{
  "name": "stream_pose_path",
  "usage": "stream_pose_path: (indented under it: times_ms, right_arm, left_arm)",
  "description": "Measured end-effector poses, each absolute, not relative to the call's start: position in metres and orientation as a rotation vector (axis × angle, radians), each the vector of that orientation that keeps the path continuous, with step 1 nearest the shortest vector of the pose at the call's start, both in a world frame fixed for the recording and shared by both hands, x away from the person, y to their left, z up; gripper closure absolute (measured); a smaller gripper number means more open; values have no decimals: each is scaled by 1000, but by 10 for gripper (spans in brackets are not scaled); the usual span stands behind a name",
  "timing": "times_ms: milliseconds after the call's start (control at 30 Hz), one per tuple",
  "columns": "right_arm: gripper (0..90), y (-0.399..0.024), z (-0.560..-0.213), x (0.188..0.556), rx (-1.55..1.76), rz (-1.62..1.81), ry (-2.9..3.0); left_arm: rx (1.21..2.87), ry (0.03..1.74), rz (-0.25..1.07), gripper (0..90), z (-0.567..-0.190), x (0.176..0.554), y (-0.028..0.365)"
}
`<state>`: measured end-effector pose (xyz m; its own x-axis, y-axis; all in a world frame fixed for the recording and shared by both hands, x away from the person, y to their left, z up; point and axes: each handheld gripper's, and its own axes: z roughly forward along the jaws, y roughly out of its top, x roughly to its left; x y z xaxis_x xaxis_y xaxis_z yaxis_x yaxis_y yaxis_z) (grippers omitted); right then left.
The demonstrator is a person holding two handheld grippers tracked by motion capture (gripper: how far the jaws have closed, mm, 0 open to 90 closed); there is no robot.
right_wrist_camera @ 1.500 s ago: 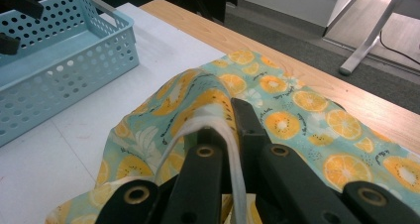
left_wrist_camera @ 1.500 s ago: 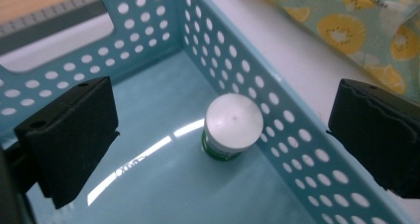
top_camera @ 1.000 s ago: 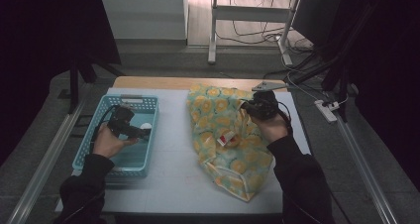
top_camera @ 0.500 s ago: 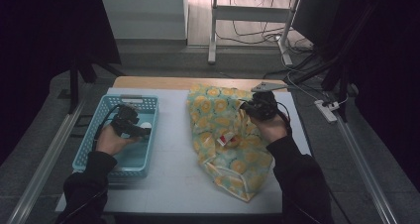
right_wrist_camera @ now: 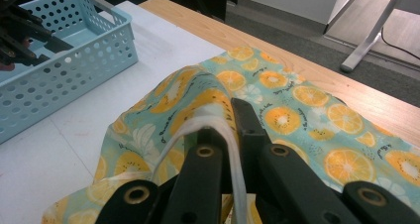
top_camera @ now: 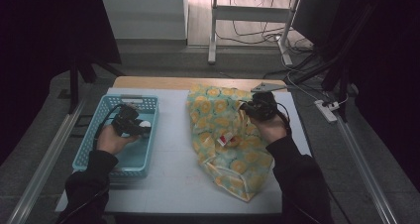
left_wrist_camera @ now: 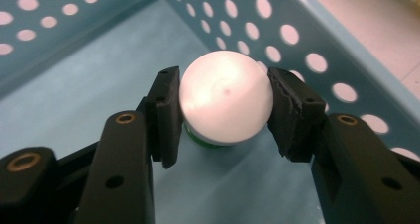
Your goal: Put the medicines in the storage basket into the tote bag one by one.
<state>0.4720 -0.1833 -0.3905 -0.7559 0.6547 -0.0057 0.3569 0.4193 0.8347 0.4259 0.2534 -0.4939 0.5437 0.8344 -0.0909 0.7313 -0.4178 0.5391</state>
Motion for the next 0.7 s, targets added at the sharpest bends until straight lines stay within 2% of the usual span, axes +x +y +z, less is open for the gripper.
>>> stream_pose_path:
  times_ms: [700]
  right_arm:
    - [893,-183,-391,472,875,1261,2347]
  left_arm:
    - [2151,1273,263,513,-460,413,272]
